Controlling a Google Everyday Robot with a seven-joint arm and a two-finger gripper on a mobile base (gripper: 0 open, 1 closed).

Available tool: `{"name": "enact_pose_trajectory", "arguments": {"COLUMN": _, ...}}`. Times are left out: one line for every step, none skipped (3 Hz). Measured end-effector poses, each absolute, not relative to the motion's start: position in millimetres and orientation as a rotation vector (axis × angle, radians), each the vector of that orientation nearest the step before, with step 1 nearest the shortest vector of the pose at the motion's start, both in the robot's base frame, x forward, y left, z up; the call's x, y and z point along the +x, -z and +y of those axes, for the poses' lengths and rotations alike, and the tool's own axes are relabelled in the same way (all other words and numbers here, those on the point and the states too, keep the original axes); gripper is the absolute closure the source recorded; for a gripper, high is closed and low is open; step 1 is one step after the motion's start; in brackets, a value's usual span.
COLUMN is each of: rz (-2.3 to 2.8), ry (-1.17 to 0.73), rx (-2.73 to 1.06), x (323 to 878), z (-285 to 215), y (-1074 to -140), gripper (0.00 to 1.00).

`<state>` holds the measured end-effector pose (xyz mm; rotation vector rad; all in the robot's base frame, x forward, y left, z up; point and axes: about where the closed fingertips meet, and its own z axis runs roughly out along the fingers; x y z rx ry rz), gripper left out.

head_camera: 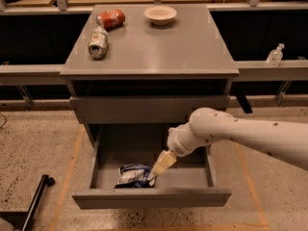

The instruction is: Pick blue chip bag from middle drawer and place on counter

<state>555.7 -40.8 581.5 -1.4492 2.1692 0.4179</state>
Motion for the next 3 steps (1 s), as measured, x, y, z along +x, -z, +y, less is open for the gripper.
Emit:
{"name": "enact_pose_trajectory", "arguments": {"rz": 2.179, "ry": -0.438, "rx": -1.453, "x": 553.3, "z": -38.7, "y": -571.3, "gripper": 0.00}}
{"name": "enact_pose_trajectory", "arguments": {"rz": 2.184, "ry": -0.454, "rx": -1.422, "x": 555.2, "z": -33.8, "y": -567.2, "gripper": 0.00}}
{"name": "enact_pose_trajectory", "arguments": {"rz": 2.152, "ry": -0.541, "rx": -1.377, "x": 563.2, "z": -21.9, "y": -550.8, "gripper": 0.00}}
